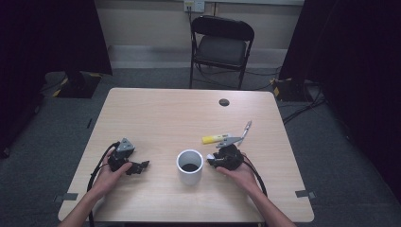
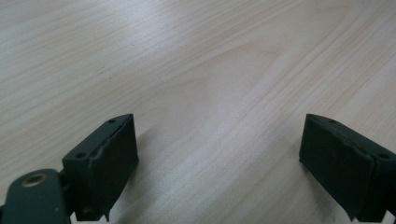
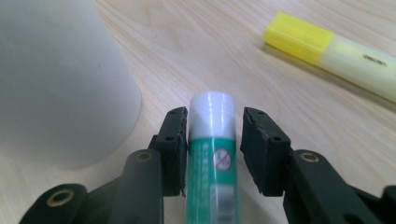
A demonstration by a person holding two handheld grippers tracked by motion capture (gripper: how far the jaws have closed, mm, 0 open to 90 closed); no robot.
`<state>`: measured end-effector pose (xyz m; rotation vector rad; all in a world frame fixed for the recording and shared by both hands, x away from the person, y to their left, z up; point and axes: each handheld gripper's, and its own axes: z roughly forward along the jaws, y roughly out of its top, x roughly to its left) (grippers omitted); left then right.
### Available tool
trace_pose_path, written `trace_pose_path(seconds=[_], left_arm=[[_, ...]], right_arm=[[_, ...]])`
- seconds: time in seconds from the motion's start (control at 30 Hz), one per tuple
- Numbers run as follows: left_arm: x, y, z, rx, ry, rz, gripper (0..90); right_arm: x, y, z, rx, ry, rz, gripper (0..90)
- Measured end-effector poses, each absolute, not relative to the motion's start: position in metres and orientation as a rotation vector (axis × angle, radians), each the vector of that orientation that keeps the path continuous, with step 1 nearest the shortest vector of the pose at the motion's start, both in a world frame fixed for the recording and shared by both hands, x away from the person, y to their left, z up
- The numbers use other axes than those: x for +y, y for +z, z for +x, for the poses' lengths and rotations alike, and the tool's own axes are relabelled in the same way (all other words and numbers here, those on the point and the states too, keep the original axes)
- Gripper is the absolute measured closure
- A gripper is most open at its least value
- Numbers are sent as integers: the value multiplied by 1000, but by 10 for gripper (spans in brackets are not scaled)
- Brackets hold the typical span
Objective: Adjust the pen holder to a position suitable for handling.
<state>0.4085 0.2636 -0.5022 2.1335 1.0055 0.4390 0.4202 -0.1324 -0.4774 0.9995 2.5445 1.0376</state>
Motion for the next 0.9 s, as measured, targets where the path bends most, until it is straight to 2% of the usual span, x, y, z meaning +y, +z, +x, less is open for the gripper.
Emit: trace_pose_path(seconds=[0.37,0.9], left_arm=[[263,-502,408,1007,434,2133,109],[264,-502,409,1000,435,2136,104]], right_arm=[[-117,-483,422,2569,990,989,648],[-130,-481,413,2607,927,948,631]])
